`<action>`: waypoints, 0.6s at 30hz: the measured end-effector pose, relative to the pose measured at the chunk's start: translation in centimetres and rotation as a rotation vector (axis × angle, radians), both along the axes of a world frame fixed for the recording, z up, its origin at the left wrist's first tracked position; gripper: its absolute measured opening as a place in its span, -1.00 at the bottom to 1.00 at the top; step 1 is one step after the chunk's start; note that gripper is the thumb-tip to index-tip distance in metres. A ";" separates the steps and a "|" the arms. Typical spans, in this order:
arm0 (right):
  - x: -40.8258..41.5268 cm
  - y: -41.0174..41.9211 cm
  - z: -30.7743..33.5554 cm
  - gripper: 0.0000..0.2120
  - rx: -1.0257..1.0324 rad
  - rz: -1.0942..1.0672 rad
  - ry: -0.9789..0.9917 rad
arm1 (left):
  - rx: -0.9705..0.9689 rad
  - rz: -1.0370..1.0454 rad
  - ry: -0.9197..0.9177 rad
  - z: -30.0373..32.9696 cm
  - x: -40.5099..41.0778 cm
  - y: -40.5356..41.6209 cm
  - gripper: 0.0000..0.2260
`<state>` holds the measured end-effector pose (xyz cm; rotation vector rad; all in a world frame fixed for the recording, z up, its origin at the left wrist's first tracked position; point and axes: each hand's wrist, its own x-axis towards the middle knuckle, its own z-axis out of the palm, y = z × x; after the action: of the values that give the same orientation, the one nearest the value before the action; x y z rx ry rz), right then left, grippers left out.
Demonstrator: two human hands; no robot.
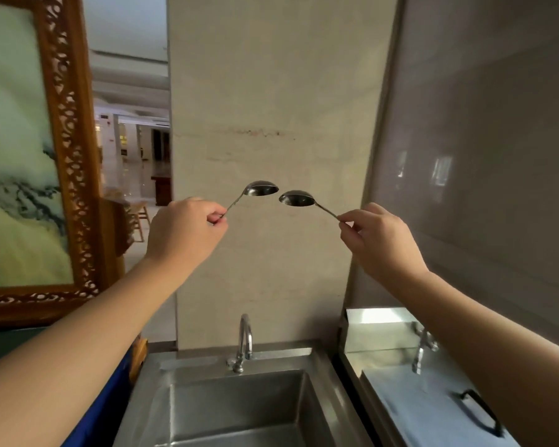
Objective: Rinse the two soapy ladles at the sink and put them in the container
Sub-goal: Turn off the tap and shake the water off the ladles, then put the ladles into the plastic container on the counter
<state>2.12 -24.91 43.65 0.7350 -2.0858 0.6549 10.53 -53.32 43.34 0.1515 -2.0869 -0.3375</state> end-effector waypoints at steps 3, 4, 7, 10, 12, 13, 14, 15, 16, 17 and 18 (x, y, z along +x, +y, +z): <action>0.3 6.1 -0.3 -0.85 -0.020 -0.055 0.003 | 0.054 -0.029 -0.026 -0.3 -1.6 6.0 -0.88; 0.5 9.1 -0.5 -0.86 -0.019 -0.088 -0.006 | 0.058 -0.056 -0.037 -0.6 -2.5 8.8 -0.89; 1.0 16.9 -1.2 -0.87 -0.016 -0.175 -0.041 | 0.065 -0.142 -0.064 -1.6 -4.3 16.4 -0.90; 1.4 25.3 -2.3 -0.86 -0.035 -0.256 -0.071 | 0.074 -0.234 -0.092 -2.9 -6.0 24.6 -0.90; 1.7 31.9 -3.5 -0.86 -0.034 -0.312 -0.104 | 0.093 -0.294 -0.123 -3.9 -7.1 31.1 -0.89; 1.8 34.6 -4.0 -0.87 -0.033 -0.336 -0.120 | 0.114 -0.328 -0.154 -4.3 -7.4 34.0 -0.89; 2.0 37.5 -4.5 -0.87 -0.032 -0.362 -0.144 | 0.131 -0.363 -0.189 -4.8 -7.8 36.9 -0.89; 2.3 40.6 -5.1 -0.87 -0.035 -0.388 -0.175 | 0.154 -0.397 -0.226 -5.3 -8.2 40.3 -0.89; 2.4 43.3 -5.6 -0.87 -0.047 -0.410 -0.200 | 0.183 -0.424 -0.266 -5.9 -8.5 43.3 -0.90; 2.7 45.8 -6.1 -0.85 -0.062 -0.431 -0.226 | 0.219 -0.453 -0.306 -6.4 -8.7 46.0 -0.91; 3.1 48.2 -6.6 -0.82 -0.069 -0.451 -0.257 | 0.255 -0.484 -0.339 -7.1 -9.1 48.8 -0.91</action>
<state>5.17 23.32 37.07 0.1297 -2.3419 0.5833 1.47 -4.54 36.25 -0.1632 -2.3963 -0.9257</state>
